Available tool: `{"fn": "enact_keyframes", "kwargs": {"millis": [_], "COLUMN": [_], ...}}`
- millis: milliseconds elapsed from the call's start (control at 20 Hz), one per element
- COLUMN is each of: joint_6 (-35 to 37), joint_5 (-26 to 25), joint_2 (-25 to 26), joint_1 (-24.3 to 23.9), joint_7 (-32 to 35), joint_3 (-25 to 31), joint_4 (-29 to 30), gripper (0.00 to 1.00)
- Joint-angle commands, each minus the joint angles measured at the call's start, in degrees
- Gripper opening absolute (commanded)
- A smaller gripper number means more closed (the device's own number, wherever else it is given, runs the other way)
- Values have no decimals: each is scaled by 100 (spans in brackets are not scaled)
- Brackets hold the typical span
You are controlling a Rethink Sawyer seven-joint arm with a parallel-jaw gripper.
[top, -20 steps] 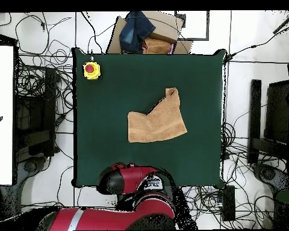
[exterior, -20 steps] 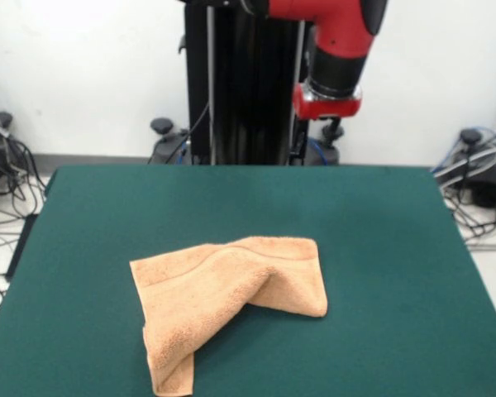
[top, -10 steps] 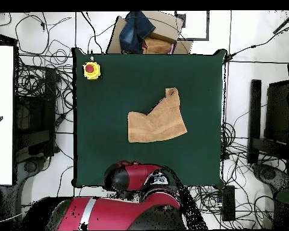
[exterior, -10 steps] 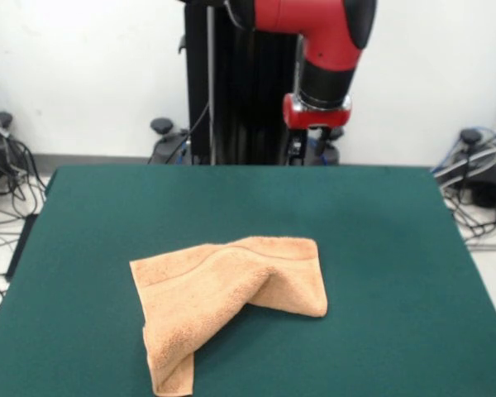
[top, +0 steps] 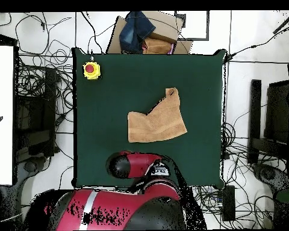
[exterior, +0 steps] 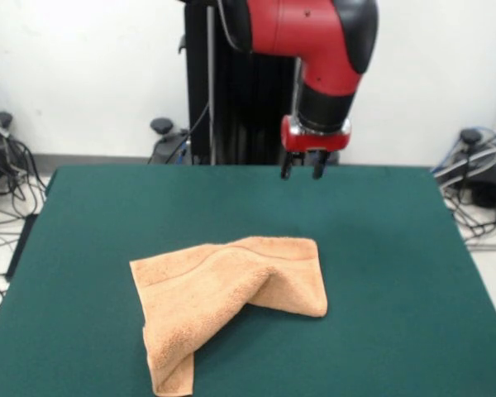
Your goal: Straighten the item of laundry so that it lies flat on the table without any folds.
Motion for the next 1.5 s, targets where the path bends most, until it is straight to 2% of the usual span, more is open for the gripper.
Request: {"fn": "enact_keyframes", "kwargs": {"millis": [50,400,600,700,900,1500], "joint_6": [1075,1225,1107,1113,1082,1224], "joint_5": [494,359,446,510,513,152], "joint_2": [619,810,1337,1431,1386,1086], "joint_1": [-59,8,21,51,70,-555], "joint_7": [617,665,805,885,954,366], "joint_3": [116,55,118,144,140,360], "joint_4": [-1757,-2174,-2648,-2749,-2701,-2489], "gripper": [100,100,100,100,100,100]}}
